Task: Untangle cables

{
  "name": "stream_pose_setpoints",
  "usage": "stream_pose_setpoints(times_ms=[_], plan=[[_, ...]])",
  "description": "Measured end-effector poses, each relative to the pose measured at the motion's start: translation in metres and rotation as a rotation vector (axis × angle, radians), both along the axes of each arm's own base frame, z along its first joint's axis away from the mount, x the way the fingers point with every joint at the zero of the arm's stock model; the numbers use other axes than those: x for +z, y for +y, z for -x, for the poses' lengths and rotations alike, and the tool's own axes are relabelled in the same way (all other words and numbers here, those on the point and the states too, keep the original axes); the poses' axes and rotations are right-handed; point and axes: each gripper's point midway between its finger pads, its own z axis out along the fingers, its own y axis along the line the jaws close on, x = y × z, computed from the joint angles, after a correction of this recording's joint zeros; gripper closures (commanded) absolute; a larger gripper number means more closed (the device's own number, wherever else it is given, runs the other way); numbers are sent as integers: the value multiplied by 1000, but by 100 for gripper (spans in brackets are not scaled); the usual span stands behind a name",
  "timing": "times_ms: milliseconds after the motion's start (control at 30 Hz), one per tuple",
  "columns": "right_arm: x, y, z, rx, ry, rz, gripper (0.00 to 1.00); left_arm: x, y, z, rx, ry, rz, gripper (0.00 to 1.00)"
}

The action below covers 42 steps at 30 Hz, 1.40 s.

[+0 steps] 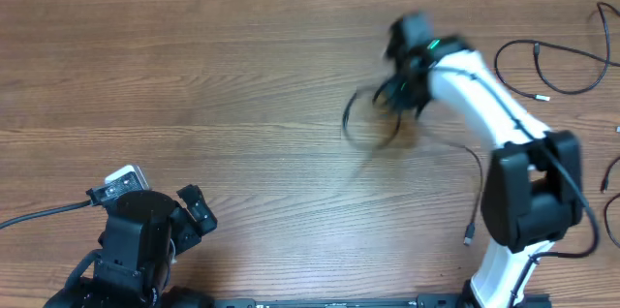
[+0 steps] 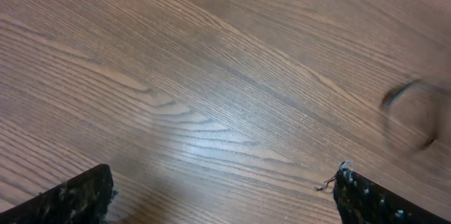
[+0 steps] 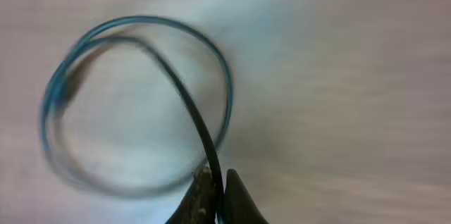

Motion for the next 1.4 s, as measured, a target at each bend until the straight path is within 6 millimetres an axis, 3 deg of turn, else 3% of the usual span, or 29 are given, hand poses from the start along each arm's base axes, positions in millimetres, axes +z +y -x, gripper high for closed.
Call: stream_pose_setpoints(times_ms=[100,300,400,533,700,833,900,1033,1200,1233,1300,1333,1367,1400], plan=[[28,-38,-25,-80,-103,29,96,0,0,0,0,0,0,1],[34,-104,-38,-196,-151,59,96,0,0,0,0,0,0,0],[32,-120,-45,-227,-170,17,96,0,0,0,0,0,0,0],[22,-124,-58,-232,-190,-85,96,0,0,0,0,0,0,1],[18,-107,-93,-180,-296,-168,96,0,0,0,0,0,0,0],[44,-90,-130,-125,-477,-201,96,0,0,0,0,0,0,1],[67,-82,-150,-96,-592,-216,96,0,0,0,1,0,0,0],[97,-79,-170,-69,-734,-229,96,0,0,0,0,0,0,1],[107,-79,-183,-60,-809,-232,96,0,0,0,1,0,0,0],[103,-79,-185,-60,-805,-231,89,0,0,0,1,0,0,0],[83,-79,-186,-68,-764,-233,63,0,0,0,0,0,0,0],[69,-79,-185,-70,-726,-230,46,0,0,0,0,0,0,0],[53,-79,-182,-77,-682,-230,11,0,0,0,1,0,0,0],[37,-79,-178,-83,-633,-229,0,0,0,0,0,0,0,0]])
